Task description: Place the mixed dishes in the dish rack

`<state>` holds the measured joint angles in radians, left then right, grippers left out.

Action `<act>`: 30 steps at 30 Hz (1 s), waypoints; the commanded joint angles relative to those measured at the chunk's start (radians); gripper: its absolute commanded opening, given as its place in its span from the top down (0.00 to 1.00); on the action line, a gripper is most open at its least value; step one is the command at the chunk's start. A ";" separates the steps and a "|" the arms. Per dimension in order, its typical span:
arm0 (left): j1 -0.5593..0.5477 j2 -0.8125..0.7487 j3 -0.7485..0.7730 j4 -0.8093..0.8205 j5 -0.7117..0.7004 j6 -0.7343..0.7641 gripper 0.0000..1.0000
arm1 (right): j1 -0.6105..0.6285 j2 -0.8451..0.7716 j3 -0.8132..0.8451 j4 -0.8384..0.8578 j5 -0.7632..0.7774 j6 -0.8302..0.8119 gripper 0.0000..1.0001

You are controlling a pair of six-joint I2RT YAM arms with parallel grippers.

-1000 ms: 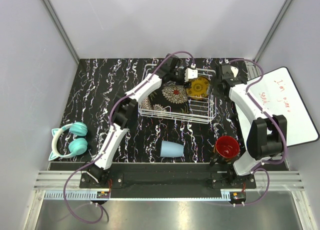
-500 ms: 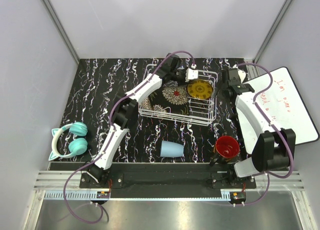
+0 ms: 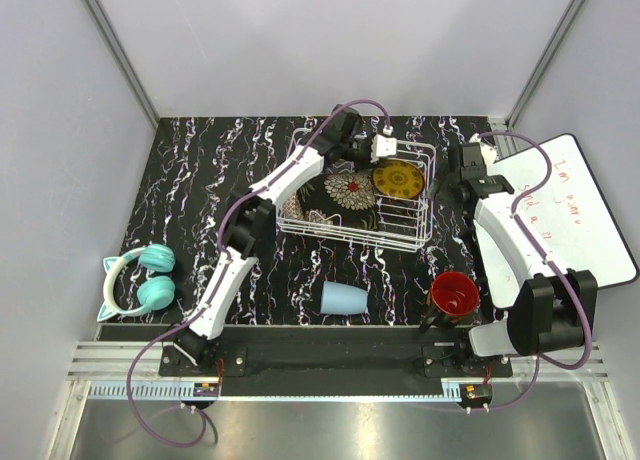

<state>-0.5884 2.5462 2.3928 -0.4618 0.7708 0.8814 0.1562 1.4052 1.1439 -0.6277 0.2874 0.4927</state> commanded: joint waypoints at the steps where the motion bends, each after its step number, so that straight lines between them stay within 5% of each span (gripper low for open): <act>1: 0.056 -0.118 -0.004 0.089 -0.097 -0.079 1.00 | -0.009 -0.049 -0.015 0.048 0.025 0.009 0.22; 14: 0.162 -0.283 -0.132 0.203 -0.245 -0.197 1.00 | -0.010 -0.109 -0.061 0.083 0.018 0.001 0.22; 30: 0.200 -0.353 -0.411 0.226 -0.203 -0.159 1.00 | -0.009 -0.103 -0.059 0.082 0.013 0.003 0.24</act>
<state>-0.3943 2.2421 2.0098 -0.2634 0.5453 0.7002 0.1501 1.3197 1.0767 -0.5697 0.2867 0.4931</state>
